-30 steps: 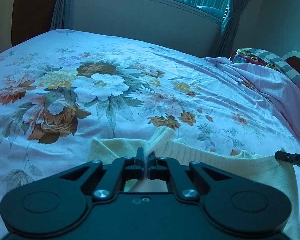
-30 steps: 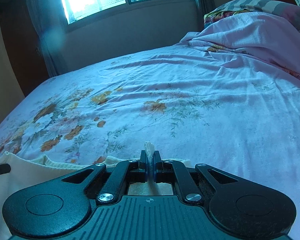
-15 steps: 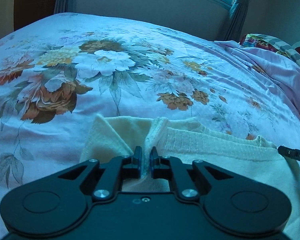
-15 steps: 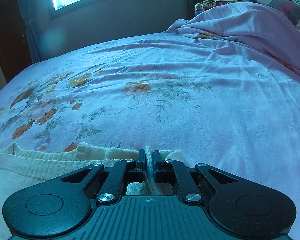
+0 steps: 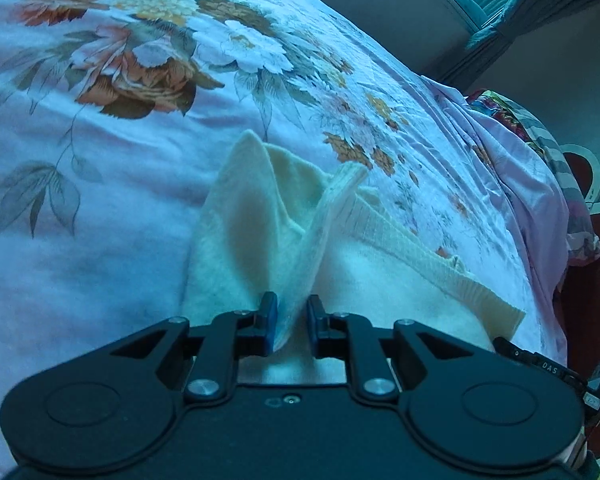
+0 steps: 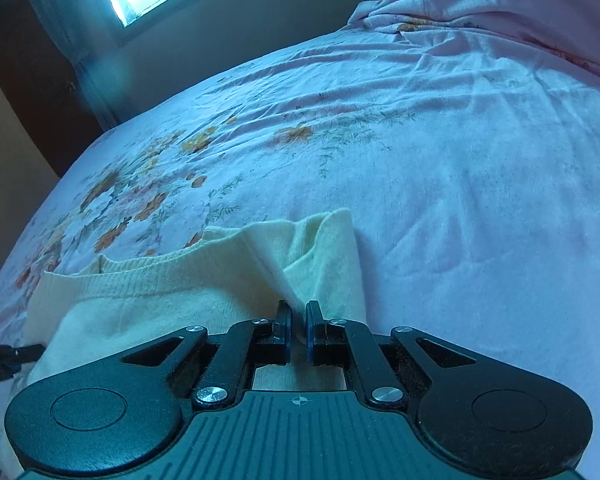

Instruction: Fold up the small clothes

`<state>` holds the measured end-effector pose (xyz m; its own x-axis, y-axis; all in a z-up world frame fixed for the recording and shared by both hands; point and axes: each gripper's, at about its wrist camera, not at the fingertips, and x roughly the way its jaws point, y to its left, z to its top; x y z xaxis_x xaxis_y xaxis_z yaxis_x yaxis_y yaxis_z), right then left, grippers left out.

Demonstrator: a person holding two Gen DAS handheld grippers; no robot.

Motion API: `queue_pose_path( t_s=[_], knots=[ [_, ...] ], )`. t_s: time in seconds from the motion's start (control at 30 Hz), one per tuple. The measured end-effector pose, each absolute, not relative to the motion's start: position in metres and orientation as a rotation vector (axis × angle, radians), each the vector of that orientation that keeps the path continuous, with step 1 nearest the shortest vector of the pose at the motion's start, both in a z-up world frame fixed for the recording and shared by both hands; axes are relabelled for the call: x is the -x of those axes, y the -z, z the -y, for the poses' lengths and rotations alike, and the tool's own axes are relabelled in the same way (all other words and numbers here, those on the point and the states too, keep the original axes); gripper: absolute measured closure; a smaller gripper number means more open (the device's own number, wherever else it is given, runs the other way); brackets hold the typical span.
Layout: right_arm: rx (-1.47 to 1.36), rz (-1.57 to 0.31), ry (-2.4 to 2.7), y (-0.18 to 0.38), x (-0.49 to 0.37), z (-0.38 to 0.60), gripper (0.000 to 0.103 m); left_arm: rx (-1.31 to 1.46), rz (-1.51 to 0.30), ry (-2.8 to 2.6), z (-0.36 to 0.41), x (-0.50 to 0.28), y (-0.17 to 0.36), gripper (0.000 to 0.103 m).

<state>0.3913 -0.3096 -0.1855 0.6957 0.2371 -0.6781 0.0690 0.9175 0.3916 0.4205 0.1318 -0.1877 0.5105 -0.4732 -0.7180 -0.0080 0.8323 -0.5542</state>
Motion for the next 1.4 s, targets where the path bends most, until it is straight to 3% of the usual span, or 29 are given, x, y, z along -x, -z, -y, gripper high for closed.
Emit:
queue_pose_path(
  t_s=[0.2,0.4,0.63,1.0,1.2,1.4],
  knots=[
    [-0.492,-0.790,-0.051,0.180,-0.370,0.325,0.098,0.647,-1.042,0.329,-0.152,-0.392,0.190,0.088],
    [-0.332,-0.794,-0.025,0.174,-0.399,0.309,0.098,0.634,-1.037,0.307,-0.152,-0.391,0.185,0.086],
    [-0.294,-0.745,0.021,0.162,-0.408,0.298,0.098,0.605,-0.891,0.167,-0.160,-0.400,0.160,0.084],
    [-0.284,-0.777,-0.172,0.170,-0.329,0.266,0.098,0.164,-0.893,0.400,-0.082,-0.346,0.145,0.084],
    [-0.286,-0.798,-0.165,0.187,-0.323,0.256,0.098,0.152,-0.881,0.338,-0.051,-0.391,0.161,0.084],
    [-0.322,-0.784,-0.166,0.194,-0.320,0.263,0.098,0.269,-0.821,0.166,-0.071,-0.448,0.152,0.084]
  ],
)
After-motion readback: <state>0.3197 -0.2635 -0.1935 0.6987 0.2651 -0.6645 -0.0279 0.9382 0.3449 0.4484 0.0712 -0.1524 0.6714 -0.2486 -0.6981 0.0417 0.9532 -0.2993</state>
